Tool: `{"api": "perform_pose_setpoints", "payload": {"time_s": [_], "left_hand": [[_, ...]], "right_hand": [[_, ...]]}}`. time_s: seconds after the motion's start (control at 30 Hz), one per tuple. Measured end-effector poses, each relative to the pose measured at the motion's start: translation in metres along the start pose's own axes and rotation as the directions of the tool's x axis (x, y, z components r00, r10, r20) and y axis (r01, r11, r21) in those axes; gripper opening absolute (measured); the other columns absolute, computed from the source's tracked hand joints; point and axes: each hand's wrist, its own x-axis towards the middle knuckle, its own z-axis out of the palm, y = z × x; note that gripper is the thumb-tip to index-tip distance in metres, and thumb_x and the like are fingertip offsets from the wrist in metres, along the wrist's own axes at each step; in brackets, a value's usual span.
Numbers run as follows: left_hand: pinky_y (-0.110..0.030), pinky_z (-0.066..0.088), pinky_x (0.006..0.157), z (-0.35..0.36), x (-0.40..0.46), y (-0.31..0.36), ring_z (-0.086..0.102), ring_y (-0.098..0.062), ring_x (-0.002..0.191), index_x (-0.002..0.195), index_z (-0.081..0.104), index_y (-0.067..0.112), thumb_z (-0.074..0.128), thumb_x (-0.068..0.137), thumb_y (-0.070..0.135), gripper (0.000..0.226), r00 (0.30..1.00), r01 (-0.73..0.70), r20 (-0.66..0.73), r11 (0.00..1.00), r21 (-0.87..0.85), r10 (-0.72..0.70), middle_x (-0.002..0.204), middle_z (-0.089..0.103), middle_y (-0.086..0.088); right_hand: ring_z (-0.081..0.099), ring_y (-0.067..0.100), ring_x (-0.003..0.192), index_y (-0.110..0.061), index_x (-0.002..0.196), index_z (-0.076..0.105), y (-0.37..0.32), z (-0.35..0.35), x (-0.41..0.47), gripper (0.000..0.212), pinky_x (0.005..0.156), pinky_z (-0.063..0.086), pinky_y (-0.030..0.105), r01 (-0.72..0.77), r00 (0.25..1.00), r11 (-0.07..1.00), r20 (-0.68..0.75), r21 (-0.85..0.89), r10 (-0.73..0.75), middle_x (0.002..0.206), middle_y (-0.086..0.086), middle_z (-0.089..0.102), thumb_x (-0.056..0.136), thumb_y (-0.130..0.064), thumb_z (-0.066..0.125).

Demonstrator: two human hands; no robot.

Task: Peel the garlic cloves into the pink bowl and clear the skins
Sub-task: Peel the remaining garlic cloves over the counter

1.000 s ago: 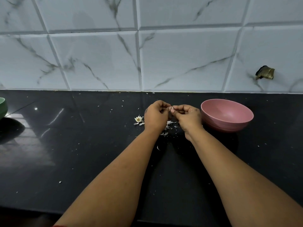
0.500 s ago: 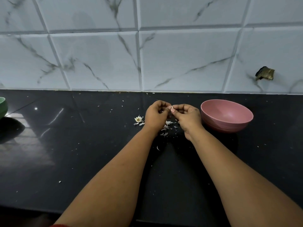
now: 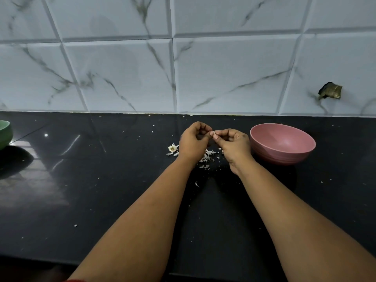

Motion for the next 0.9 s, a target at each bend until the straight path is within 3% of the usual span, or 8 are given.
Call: {"api": "perform_pose_setpoints", "payload": {"time_s": [0.17, 0.4, 0.67, 0.8, 0.9], "left_hand": [[-0.022, 0.052, 0.063, 0.0, 0.002, -0.002, 0.056, -0.003, 0.06, 0.085, 0.063, 0.021, 0.069, 0.088, 0.012, 0.011, 1.0, 0.026, 0.009, 0.999, 0.027, -0.026, 0.074, 0.064, 0.008], [-0.007, 0.041, 0.056, -0.003, 0.001, -0.005, 0.049, -0.005, 0.067, 0.093, 0.061, 0.018, 0.064, 0.091, 0.015, 0.004, 0.996, 0.046, 0.07, 0.991, 0.128, -0.056, 0.081, 0.059, 0.01], [-0.017, 0.04, 0.061, -0.003, 0.003, -0.007, 0.047, -0.008, 0.068, 0.091, 0.057, 0.019, 0.06, 0.094, 0.014, 0.006, 0.985, 0.069, 0.145, 0.985, 0.156, -0.092, 0.079, 0.056, 0.009], [-0.021, 0.039, 0.063, -0.002, 0.002, -0.009, 0.045, -0.007, 0.064, 0.089, 0.055, 0.02, 0.059, 0.094, 0.015, 0.008, 0.983, 0.077, 0.148, 0.98, 0.182, -0.105, 0.077, 0.056, 0.007], [-0.027, 0.038, 0.066, -0.001, 0.003, -0.01, 0.043, -0.007, 0.062, 0.092, 0.055, 0.017, 0.056, 0.096, 0.017, 0.004, 0.981, 0.064, 0.161, 0.964, 0.257, -0.108, 0.072, 0.052, 0.008]], "right_hand": [[0.066, 0.003, 0.072, -0.014, 0.074, 0.067, 0.003, -0.001, 0.001, 0.015, 0.068, 0.051, 0.011, -0.008, 1.0, 1.0, 0.015, -0.01, 0.008, 0.079, -0.001, 0.07, 0.078, -0.003, 0.076], [0.066, 0.008, 0.074, -0.004, 0.082, 0.069, 0.006, -0.003, 0.0, 0.007, 0.064, 0.05, 0.011, -0.04, 0.997, 0.999, 0.063, -0.025, 0.042, 0.082, 0.004, 0.07, 0.08, 0.001, 0.073], [0.067, 0.008, 0.073, -0.006, 0.082, 0.07, 0.009, -0.004, 0.0, 0.008, 0.064, 0.051, 0.011, -0.052, 0.997, 0.995, 0.057, -0.083, 0.057, 0.08, 0.003, 0.07, 0.08, 0.001, 0.074], [0.065, -0.002, 0.062, 0.0, 0.088, 0.07, 0.01, -0.002, -0.001, 0.009, 0.06, 0.05, 0.009, -0.045, 0.998, 0.99, 0.027, -0.137, 0.049, 0.075, 0.001, 0.069, 0.08, -0.002, 0.075], [0.069, 0.008, 0.072, -0.007, 0.083, 0.072, 0.012, 0.0, 0.0, 0.007, 0.069, 0.056, 0.018, -0.035, 0.999, 0.979, 0.005, -0.2, 0.037, 0.079, 0.003, 0.072, 0.079, -0.007, 0.077]]}}
